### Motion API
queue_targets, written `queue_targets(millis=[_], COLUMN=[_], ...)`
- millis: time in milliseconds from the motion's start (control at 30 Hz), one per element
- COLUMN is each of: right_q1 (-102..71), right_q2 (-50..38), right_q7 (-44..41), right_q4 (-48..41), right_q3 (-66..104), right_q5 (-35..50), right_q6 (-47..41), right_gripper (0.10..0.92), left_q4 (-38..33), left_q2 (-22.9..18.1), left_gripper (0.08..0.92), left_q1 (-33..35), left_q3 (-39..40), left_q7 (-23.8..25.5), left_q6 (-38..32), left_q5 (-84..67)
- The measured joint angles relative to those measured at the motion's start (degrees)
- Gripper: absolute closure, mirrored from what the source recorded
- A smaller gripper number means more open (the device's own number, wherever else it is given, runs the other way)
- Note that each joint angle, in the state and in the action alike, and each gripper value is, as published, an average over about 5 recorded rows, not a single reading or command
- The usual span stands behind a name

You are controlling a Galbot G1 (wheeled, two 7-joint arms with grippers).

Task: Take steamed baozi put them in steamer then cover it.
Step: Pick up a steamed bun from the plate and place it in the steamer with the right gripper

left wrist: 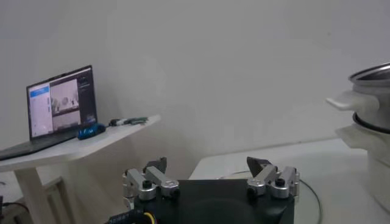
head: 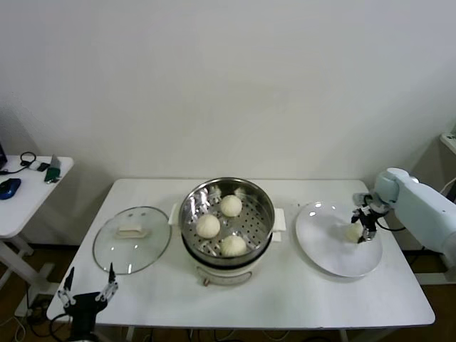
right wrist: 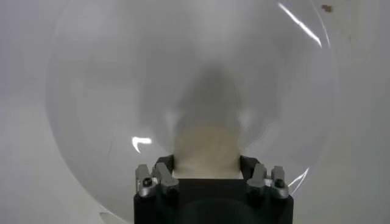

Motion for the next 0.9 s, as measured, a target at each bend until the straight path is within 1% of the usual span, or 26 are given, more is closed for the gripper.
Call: queue_targets(millis=[167, 367, 667, 900], right_q1=[4.0, 13.4, 30.9, 41.6], right_q2=[-0.6, -0.3, 1.8, 4.4], right_q7=[0.5, 2.2, 6.9, 11.6], right_q4=[2.0, 6.8, 18.4, 28.5], right_q3=[-4.5, -14.1, -30.4, -40.4], right_q5=[6.6, 19.3, 39.6, 52.3], right_q6=[-2.4, -7.2, -14.7, -19.6], right_gripper=[0.33, 0.33, 0.33, 0.33], left_q4=[-0.3, -1.0, -2.7, -3.8], left_q2=[-0.1, 0.0, 1.0, 1.4], left_gripper=[0.177, 0.177, 0.177, 0.177], left_q1=[-0.1, -0.4, 0.0, 1.1], left_q3=[0.4, 1.1, 2.7, 4.2], left_q7=[0.1, 0.2, 0.8, 1.0], left_q6=[-0.1, -0.1, 0.2, -0.5], left_q5=[0.0, -0.2, -0.8, -0.3])
